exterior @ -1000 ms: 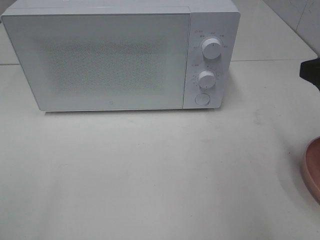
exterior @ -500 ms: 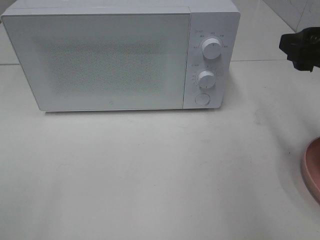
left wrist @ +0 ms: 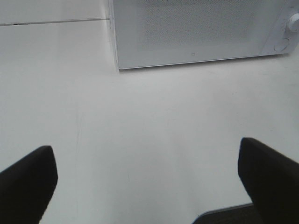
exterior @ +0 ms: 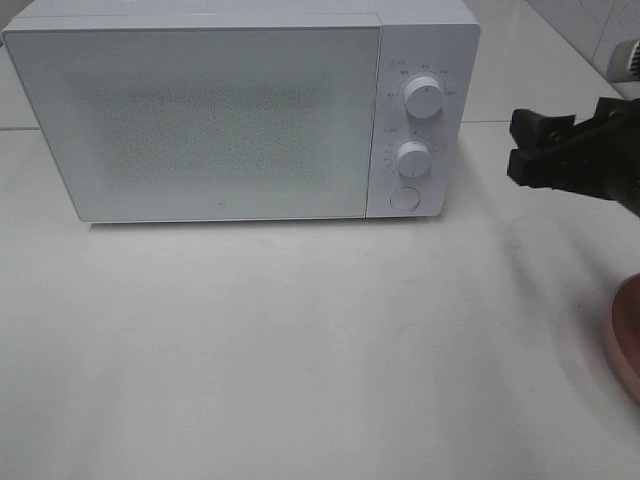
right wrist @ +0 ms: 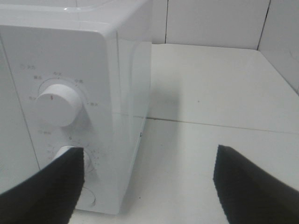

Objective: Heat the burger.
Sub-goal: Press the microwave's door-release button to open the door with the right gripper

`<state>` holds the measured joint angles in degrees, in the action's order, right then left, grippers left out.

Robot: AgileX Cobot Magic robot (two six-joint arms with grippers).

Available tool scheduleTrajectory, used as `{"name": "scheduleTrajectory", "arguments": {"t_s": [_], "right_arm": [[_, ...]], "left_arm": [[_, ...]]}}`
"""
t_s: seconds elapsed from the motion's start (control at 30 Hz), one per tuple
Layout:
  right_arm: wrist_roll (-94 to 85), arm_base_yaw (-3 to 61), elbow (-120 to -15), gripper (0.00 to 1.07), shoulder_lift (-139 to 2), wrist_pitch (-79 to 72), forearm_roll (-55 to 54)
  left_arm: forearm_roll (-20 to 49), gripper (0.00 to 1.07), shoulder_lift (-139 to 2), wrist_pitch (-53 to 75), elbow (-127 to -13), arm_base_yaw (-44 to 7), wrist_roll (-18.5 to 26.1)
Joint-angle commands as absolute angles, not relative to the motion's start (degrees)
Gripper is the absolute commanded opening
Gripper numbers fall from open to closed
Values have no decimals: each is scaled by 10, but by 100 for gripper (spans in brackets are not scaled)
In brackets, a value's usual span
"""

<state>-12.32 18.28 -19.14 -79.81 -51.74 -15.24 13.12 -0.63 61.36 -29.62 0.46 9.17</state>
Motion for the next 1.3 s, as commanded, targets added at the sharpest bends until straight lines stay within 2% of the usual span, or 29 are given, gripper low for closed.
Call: {"name": "scheduleTrajectory", "arguments": {"t_s": [0.03,0.33,0.67,0.87,1.3], "right_arm": [[-139,199,-189,75,-807,-550,-177],[-174,301,-189,75,-869,-690,-334],[-175,391,-190,75,-942,-784,-426],[-174,415,-197,75,-973,-800,-460],[-174,415,-214,75,-994,-796,-459]], "left_arm": [[133,98,-5,614,-296,7,89],[133,98,-5,614,-296,7,89],[133,98,-5,614,-296,7,89],[133,98,-5,614,-296,7,89],[133,98,-5,614,-296,7,89]]}}
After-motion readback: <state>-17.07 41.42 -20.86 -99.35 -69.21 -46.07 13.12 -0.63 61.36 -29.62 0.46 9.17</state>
